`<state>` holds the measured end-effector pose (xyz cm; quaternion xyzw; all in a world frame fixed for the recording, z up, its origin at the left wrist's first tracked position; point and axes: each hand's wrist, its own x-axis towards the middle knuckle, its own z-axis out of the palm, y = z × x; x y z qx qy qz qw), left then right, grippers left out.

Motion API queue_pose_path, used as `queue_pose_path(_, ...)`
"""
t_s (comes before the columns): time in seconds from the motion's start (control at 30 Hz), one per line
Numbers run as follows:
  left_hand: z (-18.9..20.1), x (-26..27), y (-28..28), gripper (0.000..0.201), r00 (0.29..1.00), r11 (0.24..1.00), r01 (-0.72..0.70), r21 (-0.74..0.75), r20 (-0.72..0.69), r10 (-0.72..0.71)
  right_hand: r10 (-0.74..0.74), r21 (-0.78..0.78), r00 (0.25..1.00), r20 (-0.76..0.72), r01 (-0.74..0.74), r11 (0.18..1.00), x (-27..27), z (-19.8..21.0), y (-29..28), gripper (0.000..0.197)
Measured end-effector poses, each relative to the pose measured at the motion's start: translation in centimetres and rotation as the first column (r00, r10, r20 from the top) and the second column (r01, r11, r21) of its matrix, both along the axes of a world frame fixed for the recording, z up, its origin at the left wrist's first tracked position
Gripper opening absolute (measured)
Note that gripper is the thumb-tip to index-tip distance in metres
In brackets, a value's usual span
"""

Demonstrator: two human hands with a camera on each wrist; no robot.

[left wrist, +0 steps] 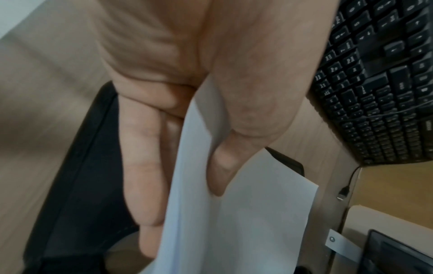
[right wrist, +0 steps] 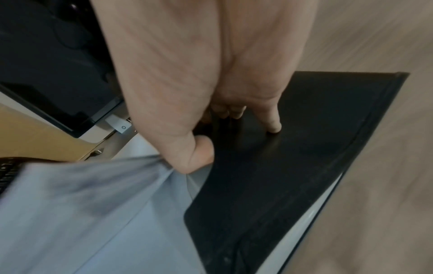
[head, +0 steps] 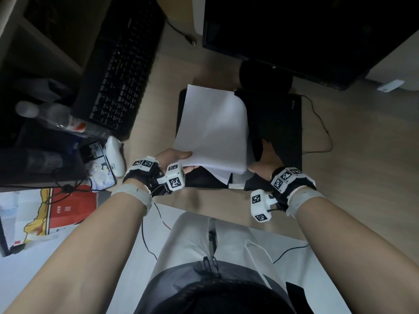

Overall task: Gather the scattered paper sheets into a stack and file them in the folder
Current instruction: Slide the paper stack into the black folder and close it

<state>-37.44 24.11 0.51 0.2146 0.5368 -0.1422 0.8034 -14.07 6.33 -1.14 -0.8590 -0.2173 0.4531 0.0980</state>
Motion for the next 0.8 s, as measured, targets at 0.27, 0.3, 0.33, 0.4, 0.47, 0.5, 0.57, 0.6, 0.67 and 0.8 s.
queue_pose_path(0.27, -1.7, -1.3, -5.1, 0.086, 0.813, 0.818, -0.574, -0.011, 0.107, 0.572, 0.004, 0.000, 1.000, -0.002, -0.004, 1.000, 0.2, 0.5, 0.0, 0.101)
queue_pose_path(0.3, -2.1, -1.5, -6.4, 0.093, 0.773, 0.785, -0.616, -0.069, 0.136, 0.619, 0.007, 0.003, 1.000, -0.002, -0.007, 1.000, 0.2, 0.4, 0.1, 0.101)
queue_pose_path(0.33, -2.2, -1.2, -7.8, 0.095, 0.762, 0.774, -0.628, -0.076, 0.143, 0.632, 0.010, 0.004, 1.000, -0.001, -0.010, 1.000, 0.1, 0.3, 0.1, 0.101)
queue_pose_path(0.4, -2.4, 0.1, -9.9, 0.091, 0.796, 0.804, -0.594, -0.027, 0.120, 0.593, 0.013, 0.006, 1.000, 0.001, -0.013, 1.000, 0.0, 0.2, 0.1, 0.101)
queue_pose_path(0.47, -2.6, 1.6, -10.9, 0.077, 0.852, 0.854, -0.521, 0.011, 0.078, 0.518, 0.013, 0.014, 1.000, -0.006, -0.013, 1.000, 0.1, 0.1, -0.1, 0.101)
queue_pose_path(0.5, -2.9, 2.2, -10.9, 0.069, 0.866, 0.866, -0.499, 0.026, 0.040, 0.498, 0.015, 0.016, 1.000, -0.009, -0.015, 1.000, 0.2, 0.0, -0.2, 0.101)
queue_pose_path(0.57, -3.2, 2.9, -10.8, 0.060, 0.860, 0.860, -0.510, 0.018, -0.007, 0.510, 0.021, 0.021, 1.000, -0.012, -0.021, 1.000, 0.4, -0.1, -0.4, 0.101)
queue_pose_path(0.6, -3.1, 3.1, -10.8, 0.055, 0.843, 0.843, -0.537, -0.002, -0.015, 0.537, 0.026, 0.025, 1.000, -0.011, -0.026, 0.999, 0.5, -0.1, -0.5, 0.100)
queue_pose_path(0.67, -2.9, 3.2, -10.6, 0.036, 0.787, 0.787, -0.617, -0.015, 0.002, 0.617, 0.037, 0.027, 0.999, -0.008, -0.037, 0.999, 0.6, -0.2, -0.5, 0.099)
queue_pose_path(0.8, -2.0, 3.6, -9.5, 0.027, 0.683, 0.683, -0.730, 0.021, 0.065, 0.728, 0.041, 0.027, 0.999, -0.004, -0.041, 0.999, 0.5, -0.5, -0.4, 0.101)
